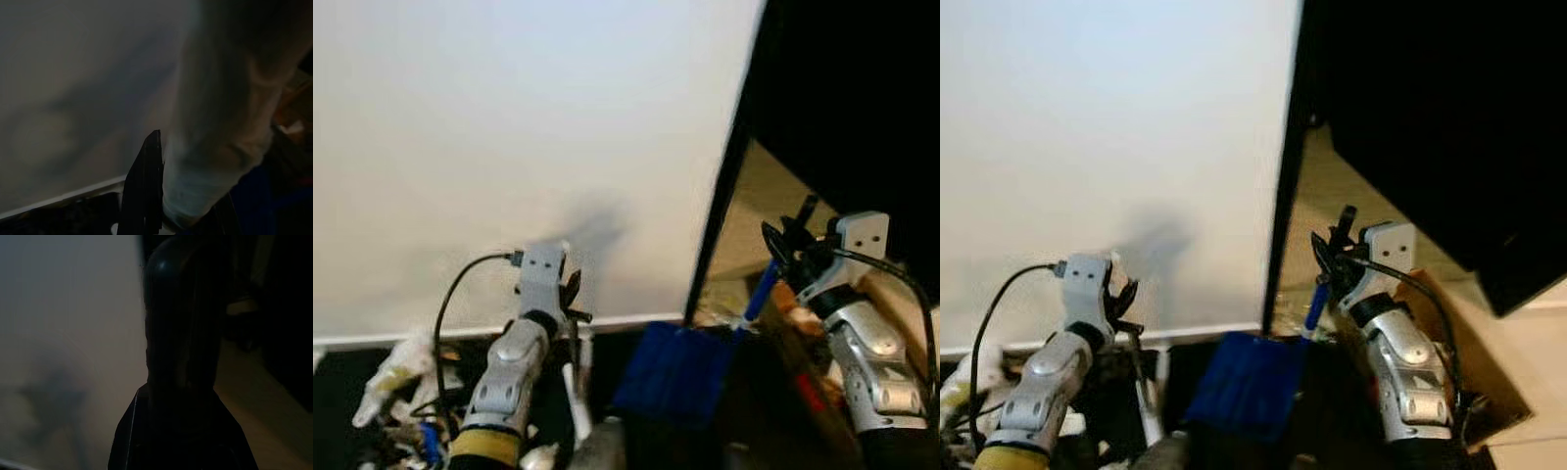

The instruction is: Sweep floor

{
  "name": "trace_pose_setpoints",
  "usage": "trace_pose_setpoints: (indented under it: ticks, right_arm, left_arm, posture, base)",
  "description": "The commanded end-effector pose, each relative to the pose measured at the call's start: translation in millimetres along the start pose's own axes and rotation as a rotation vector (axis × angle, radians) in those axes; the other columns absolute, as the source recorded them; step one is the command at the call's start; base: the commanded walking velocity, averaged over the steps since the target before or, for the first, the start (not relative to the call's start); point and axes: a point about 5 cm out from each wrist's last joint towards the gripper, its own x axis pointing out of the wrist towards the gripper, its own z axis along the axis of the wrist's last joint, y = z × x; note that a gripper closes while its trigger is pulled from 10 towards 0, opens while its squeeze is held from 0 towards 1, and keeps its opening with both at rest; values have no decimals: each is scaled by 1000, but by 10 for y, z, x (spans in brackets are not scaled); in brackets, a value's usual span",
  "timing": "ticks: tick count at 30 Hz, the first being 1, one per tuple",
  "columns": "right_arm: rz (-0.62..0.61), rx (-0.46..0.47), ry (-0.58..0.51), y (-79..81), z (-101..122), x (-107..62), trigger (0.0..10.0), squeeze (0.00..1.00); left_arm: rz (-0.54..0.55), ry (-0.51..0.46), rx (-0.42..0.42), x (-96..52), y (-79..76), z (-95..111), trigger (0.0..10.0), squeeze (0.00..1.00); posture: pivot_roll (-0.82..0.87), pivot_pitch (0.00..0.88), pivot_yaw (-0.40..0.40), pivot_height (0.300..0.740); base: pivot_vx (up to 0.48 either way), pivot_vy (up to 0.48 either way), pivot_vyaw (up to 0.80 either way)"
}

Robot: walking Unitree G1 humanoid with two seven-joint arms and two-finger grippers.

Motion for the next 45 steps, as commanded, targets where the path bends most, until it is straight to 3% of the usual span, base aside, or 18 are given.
trace_pose_setpoints:
  ticks: [1, 9, 13, 23, 25, 31, 37, 45]
  right_arm:
    - [-2, 3, -14, 1, 28, -8, 10000, 0]
    - [75, 11, 2, 67, 63, -23, 10000, 0]
    - [52, -104, 24, -90, 122, -133, 10000, 0]
    - [-70, -148, 112, -359, -61, -411, 10000, 0]
    - [-122, -194, 129, -459, -115, -456, 10000, 0]
    - [-93, -244, 156, -392, -217, -385, 10000, 0]
    - [-43, -283, 179, -265, -370, -265, 10000, 0]
    - [24, -334, 166, -147, -436, -79, 10000, 0]
  left_arm:
    - [12, -18, 2, -14, 38, 24, 10000, 0]
    - [27, -17, -1, -21, 77, 14, 10000, 0]
    - [27, -22, -10, -27, 73, 9, 10000, 0]
    - [9, -29, -7, 0, 64, 26, 10000, 0]
    - [-31, -28, 8, 22, 49, 49, 10000, 0]
    - [-169, -55, 28, 52, -59, 174, 10000, 0]
    - [-152, -76, 47, 85, 6, 273, 10000, 0]
    - [-150, -61, 60, -6, 77, 249, 10000, 0]
  posture:
    - [116, 132, 21, 740]
    - [118, 135, 17, 740]
    - [115, 141, 12, 740]
    - [99, 159, 26, 740]
    - [97, 167, 37, 740]
    - [113, 179, 66, 740]
    - [145, 187, 83, 740]
    - [187, 207, 96, 740]
  base:
    - [0, 0, 0]
    - [0, 0, 0]
    - [0, 0, 0]
    - [0, 0, 0]
    - [0, 0, 0]
    - [0, 0, 0]
    - [0, 0, 0]
    - [0, 0, 0]
